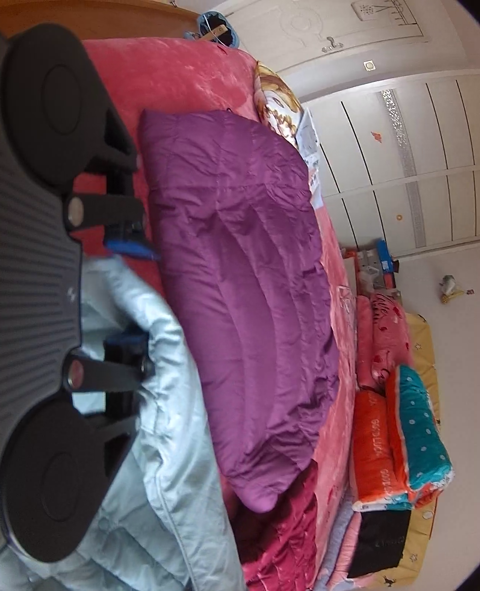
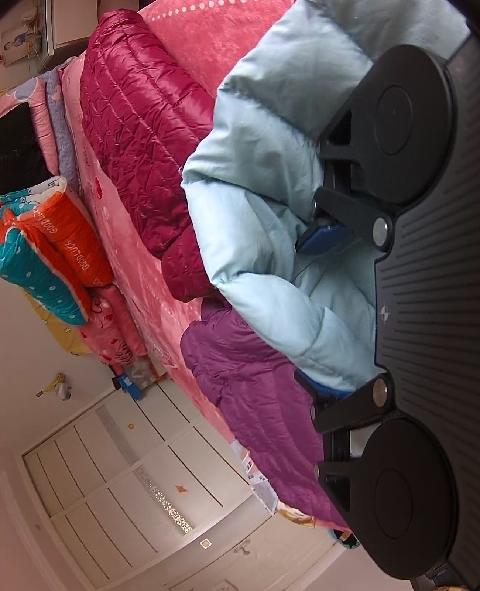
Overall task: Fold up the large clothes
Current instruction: 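Lower the jacket flat onto the bed and open both grippers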
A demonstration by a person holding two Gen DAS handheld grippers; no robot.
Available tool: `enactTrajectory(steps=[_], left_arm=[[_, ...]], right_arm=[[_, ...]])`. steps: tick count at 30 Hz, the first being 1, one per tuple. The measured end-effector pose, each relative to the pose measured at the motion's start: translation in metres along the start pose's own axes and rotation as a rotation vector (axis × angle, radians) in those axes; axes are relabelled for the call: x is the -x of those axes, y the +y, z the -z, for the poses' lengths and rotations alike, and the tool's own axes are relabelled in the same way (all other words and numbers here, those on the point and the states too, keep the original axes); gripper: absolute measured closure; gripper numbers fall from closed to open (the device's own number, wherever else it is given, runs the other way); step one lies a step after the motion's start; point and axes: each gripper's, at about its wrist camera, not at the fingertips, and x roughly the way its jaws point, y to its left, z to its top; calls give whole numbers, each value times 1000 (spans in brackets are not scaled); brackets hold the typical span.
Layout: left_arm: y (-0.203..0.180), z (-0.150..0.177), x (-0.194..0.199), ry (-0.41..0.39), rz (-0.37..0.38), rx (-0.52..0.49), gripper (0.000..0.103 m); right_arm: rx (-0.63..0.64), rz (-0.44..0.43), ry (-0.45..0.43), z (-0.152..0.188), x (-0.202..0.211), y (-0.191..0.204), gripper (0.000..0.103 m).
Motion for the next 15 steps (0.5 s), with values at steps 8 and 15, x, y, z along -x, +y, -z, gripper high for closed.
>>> enactTrajectory(steps=[8,15], left_arm=[[42,9,8,15,-29,-6,25],[63,21,29,39,-69,-24,25]], right_arm=[[-19,21,4,3,23,-6,0],[-119,-7,5,8,63,-21,0]])
